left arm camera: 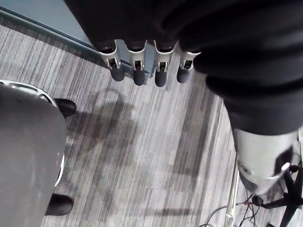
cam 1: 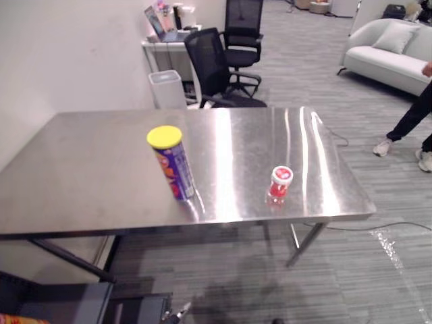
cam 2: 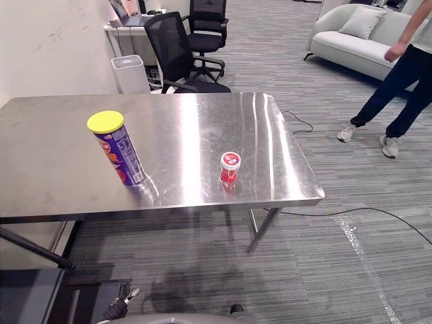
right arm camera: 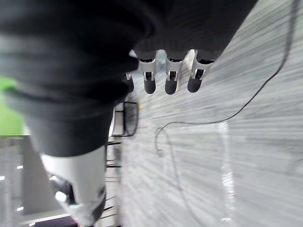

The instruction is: Put the gum and the chips on the shelf.

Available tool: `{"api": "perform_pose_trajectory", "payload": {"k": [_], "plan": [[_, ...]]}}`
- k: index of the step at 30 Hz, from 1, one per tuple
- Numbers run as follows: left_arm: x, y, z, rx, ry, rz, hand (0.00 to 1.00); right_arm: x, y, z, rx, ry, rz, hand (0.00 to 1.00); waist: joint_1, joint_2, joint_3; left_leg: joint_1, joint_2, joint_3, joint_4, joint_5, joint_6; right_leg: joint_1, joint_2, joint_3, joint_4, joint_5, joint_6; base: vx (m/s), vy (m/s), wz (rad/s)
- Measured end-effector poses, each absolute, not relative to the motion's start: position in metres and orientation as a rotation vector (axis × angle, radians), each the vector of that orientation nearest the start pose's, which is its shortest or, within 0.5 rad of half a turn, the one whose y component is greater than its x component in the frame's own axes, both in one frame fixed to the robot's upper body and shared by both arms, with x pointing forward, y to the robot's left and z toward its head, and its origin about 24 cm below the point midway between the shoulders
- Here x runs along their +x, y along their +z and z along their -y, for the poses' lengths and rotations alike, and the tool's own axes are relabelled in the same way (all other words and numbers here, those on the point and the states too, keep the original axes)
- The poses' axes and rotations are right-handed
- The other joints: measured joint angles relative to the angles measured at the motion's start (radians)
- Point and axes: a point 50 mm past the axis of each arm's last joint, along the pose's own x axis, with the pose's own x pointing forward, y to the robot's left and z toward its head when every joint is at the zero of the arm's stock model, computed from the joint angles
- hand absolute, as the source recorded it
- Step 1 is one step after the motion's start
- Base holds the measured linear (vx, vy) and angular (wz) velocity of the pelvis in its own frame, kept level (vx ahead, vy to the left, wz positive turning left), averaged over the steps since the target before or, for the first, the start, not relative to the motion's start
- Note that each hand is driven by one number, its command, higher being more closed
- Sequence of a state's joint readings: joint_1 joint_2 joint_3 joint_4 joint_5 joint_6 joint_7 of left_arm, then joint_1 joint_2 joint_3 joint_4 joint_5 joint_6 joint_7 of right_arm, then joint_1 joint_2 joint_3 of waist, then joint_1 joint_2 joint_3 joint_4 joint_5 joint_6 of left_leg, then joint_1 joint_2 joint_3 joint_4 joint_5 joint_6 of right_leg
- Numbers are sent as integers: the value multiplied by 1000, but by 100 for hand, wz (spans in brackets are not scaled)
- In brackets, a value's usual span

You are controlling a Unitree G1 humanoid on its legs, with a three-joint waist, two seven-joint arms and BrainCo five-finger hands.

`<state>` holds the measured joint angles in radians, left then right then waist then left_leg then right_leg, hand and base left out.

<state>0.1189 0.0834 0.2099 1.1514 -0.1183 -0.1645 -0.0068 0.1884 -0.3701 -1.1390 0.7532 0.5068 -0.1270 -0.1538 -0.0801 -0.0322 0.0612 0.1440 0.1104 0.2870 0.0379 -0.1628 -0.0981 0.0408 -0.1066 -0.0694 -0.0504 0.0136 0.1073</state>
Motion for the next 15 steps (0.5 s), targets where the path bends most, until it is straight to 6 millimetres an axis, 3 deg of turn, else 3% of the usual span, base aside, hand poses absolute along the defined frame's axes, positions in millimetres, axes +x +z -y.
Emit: {"api": "perform_pose_trajectory", "payload": {"k": [2, 9, 15], "plan": [[72, -165, -204, -97, 289, -1069, 0, 51, 7, 440, 221, -1456, -53, 0, 1, 1, -3, 0, -2, -7, 0, 0, 0, 2, -1, -5, 0, 0, 0, 108, -3, -5], [79, -164, -195, -47, 200, -1061, 0, 132, 64, 409, -11, -1247, 146, 0, 6, 4, -5, -2, -11, -31, 4, -11, 10, 4, -12, -16, 2, 0, 0, -12, 7, 4], [82, -163, -191, -17, 153, -1049, 0, 158, 113, 381, -238, -1093, 314, 0, 16, 3, -5, -8, -19, -62, 11, -12, 12, 16, -23, -45, -2, 0, 1, -36, 2, 13]]}}
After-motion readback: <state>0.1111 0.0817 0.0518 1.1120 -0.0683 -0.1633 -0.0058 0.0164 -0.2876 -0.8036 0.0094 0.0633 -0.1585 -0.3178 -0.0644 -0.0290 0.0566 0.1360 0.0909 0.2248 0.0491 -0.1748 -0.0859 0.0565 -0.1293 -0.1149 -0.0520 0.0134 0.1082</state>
